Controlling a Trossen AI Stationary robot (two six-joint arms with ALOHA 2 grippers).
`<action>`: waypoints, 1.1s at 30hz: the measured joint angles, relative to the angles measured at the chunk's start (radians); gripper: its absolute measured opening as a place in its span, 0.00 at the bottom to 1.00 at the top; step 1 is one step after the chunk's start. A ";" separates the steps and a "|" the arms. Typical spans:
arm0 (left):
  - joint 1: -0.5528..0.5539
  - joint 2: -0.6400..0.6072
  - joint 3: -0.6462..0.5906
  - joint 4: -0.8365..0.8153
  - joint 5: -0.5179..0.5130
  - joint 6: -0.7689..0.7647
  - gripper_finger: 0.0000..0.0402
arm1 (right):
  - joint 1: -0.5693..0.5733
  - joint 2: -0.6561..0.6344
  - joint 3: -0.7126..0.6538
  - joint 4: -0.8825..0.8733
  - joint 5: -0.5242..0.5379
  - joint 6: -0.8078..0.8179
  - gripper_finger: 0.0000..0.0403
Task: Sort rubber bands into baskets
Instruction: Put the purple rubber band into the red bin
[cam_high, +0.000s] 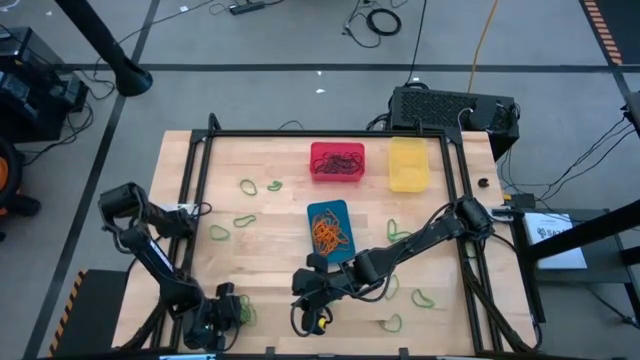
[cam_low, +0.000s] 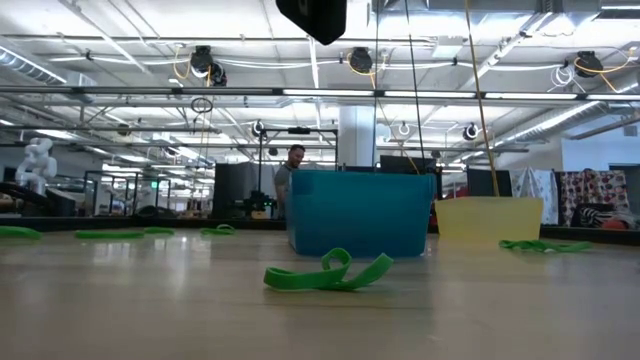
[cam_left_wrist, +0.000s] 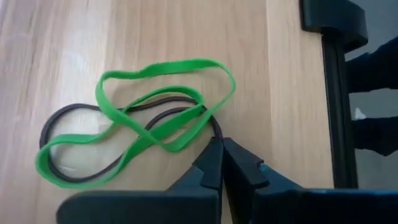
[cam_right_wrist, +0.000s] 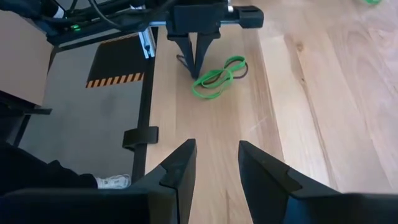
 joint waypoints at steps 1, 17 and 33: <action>0.003 -0.009 -0.001 0.011 0.007 0.000 0.02 | 0.000 0.000 0.000 0.003 0.000 0.000 0.28; 0.128 -0.441 0.038 0.005 -0.042 0.185 0.01 | -0.029 0.000 0.000 0.185 0.002 -0.033 0.28; 0.239 -0.517 0.038 0.046 -0.095 0.307 0.00 | -0.042 0.000 0.000 0.396 0.001 -0.116 0.28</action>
